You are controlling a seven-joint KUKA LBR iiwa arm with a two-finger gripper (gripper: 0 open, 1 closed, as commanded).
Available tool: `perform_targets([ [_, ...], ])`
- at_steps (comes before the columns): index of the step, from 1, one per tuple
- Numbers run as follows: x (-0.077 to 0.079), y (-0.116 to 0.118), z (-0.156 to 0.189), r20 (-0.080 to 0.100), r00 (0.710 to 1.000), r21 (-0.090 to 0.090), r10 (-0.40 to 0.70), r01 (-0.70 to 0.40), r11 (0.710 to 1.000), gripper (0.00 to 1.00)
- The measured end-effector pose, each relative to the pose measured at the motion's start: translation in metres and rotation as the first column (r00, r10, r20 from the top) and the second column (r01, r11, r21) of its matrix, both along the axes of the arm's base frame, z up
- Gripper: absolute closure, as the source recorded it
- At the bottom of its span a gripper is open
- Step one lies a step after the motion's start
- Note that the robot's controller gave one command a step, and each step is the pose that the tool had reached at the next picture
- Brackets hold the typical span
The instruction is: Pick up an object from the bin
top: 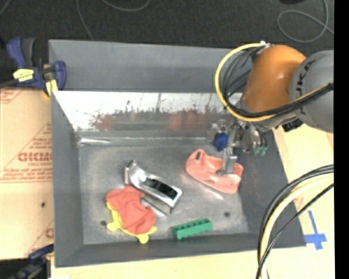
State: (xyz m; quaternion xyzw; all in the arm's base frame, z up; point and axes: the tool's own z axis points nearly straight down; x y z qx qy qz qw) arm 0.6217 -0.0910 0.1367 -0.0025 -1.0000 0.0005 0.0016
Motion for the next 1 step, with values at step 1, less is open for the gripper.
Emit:
perform_targets([
  [1, 0.0015, 0.0002, 0.0050, 0.007, 1.000, -0.001, 0.001, -0.001, 1.000, 0.00],
])
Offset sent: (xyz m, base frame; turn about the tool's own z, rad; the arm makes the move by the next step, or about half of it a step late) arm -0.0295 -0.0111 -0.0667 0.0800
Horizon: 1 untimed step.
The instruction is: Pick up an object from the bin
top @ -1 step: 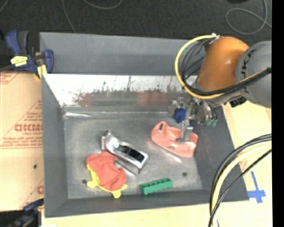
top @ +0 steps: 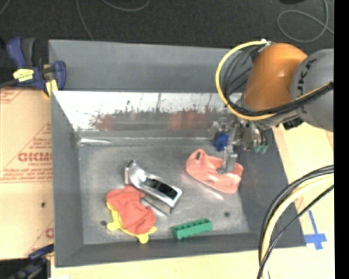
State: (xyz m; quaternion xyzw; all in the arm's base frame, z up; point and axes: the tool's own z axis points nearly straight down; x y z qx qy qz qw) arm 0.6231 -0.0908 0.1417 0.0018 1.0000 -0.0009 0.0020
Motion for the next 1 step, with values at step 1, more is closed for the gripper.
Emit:
perform_targets([
  [1, -0.0145, -0.0056, -0.0358, 0.003, 0.999, 0.002, -0.042, 0.042, 0.999, 0.00],
])
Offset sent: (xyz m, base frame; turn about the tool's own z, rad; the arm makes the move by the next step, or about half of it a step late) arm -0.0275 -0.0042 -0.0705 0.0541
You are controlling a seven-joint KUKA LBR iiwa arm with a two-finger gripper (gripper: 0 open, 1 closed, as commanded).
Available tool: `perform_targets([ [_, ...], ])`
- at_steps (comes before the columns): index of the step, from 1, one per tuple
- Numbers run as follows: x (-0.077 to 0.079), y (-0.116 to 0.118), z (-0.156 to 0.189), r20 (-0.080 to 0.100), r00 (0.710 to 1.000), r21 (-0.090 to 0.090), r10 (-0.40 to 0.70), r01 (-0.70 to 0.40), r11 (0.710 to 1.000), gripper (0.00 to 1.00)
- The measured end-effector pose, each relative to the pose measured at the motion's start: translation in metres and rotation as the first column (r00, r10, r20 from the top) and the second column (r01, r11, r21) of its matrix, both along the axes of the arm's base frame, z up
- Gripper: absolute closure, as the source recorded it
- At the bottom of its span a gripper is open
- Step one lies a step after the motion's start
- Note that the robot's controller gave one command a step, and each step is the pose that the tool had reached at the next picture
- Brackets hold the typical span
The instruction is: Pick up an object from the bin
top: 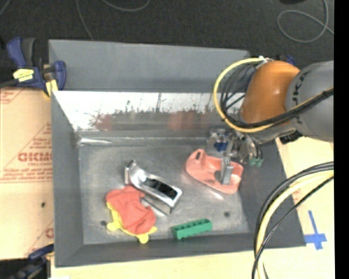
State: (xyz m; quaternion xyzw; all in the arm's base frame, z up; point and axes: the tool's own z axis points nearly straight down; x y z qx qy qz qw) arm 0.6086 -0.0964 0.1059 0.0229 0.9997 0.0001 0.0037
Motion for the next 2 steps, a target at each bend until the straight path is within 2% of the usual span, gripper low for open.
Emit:
perform_targets([
  [1, -0.011, 0.004, -0.031, -0.004, 1.000, 0.005, -0.011, 0.011, 1.000, 0.00],
  [2, 0.000, 0.016, -0.031, -0.005, 0.989, -0.005, -0.145, 0.145, 0.989, 1.00],
])
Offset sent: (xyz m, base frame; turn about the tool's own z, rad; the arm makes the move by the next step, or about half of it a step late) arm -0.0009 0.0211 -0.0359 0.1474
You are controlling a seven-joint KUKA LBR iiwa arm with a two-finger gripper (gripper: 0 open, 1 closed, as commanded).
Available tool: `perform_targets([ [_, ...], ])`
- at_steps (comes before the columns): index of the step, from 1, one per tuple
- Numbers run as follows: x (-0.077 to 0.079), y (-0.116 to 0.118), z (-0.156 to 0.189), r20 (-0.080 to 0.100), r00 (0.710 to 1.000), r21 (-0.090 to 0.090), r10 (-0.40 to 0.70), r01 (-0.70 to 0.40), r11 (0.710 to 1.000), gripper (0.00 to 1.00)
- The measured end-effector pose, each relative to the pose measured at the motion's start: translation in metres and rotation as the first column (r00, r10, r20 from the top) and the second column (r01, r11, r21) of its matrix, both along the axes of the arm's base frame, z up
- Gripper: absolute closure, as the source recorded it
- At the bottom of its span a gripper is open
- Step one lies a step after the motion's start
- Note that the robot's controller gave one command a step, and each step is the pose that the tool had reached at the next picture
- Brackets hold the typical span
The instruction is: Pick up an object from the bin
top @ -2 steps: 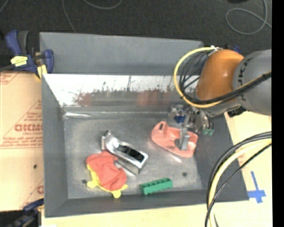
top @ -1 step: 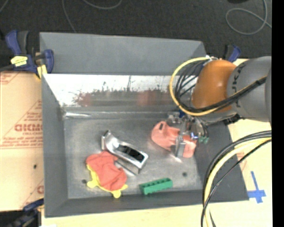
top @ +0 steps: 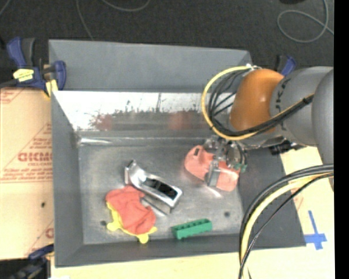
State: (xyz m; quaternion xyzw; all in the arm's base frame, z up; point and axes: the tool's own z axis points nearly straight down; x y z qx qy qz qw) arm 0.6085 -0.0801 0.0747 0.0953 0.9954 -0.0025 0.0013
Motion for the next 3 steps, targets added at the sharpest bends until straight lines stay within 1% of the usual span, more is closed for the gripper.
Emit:
perform_targets([
  [3, 0.0002, 0.0001, 0.0002, 0.000, 1.000, 0.000, 0.005, -0.005, 1.000, 1.00],
])
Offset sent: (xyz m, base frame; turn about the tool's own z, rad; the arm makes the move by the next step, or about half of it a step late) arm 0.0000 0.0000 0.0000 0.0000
